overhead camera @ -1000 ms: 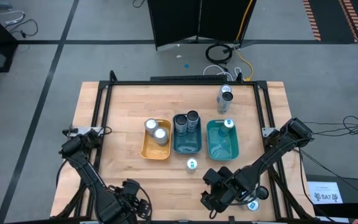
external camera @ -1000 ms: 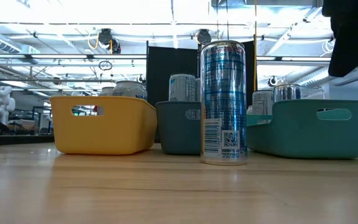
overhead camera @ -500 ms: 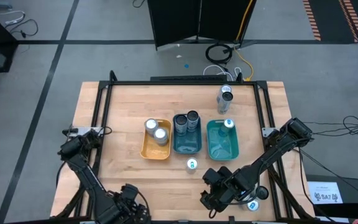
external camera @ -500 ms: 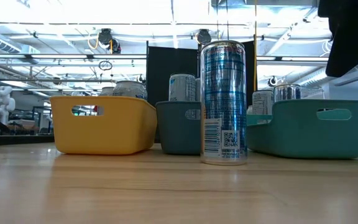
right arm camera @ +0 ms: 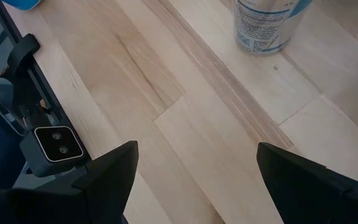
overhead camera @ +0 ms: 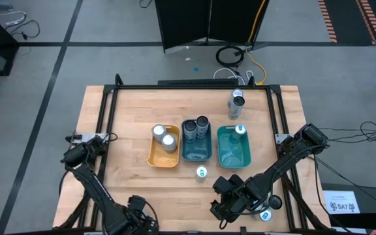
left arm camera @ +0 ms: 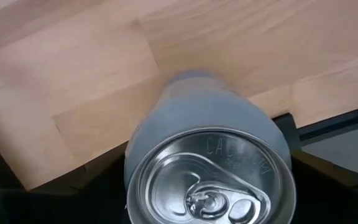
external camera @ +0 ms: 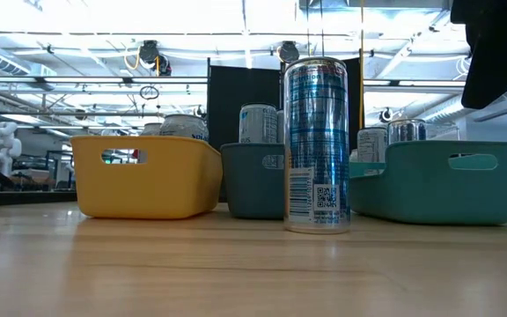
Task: Sort soda cans
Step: Put the blue-white soda can into the yellow bin
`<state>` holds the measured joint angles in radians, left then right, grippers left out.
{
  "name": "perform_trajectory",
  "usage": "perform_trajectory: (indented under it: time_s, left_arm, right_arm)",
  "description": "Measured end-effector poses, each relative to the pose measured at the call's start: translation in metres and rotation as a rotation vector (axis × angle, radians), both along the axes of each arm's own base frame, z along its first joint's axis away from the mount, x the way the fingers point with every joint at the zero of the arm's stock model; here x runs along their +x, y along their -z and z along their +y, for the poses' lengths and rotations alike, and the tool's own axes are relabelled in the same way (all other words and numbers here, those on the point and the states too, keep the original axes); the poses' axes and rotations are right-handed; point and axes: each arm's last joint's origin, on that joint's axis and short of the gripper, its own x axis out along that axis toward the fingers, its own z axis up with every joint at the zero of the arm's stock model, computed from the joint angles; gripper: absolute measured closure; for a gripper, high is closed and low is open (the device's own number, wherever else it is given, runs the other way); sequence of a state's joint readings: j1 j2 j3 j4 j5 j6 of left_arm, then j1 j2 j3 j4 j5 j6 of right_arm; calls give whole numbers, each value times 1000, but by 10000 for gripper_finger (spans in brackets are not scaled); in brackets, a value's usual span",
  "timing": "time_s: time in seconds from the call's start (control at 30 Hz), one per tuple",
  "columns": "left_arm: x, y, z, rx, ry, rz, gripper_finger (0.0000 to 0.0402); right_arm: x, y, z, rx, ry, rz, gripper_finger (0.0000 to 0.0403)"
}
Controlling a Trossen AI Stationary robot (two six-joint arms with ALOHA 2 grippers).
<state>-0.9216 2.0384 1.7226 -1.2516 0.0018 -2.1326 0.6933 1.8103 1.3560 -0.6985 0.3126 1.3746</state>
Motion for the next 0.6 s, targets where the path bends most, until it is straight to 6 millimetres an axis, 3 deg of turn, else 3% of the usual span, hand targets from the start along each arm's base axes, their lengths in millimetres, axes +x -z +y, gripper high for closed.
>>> perform_trajectory:
  time_s: [0.23,0.4,0.5,0.6]
  left_arm:
    - [0,0,0,-2,-9,0,90]
    - [2,-1,4,17,-13,1,91]
    - [3,-8,14,87,-19,-48,86]
    - [5,-28,34,168,-4,-107,86]
  right_arm:
    - [0,0,0,-1,-2,0,82]
    - [0,0,-1,-9,-1,-4,82]
    - [2,0,-2,-27,13,-19,82]
    - [3,0,-5,-44,28,-33,82]
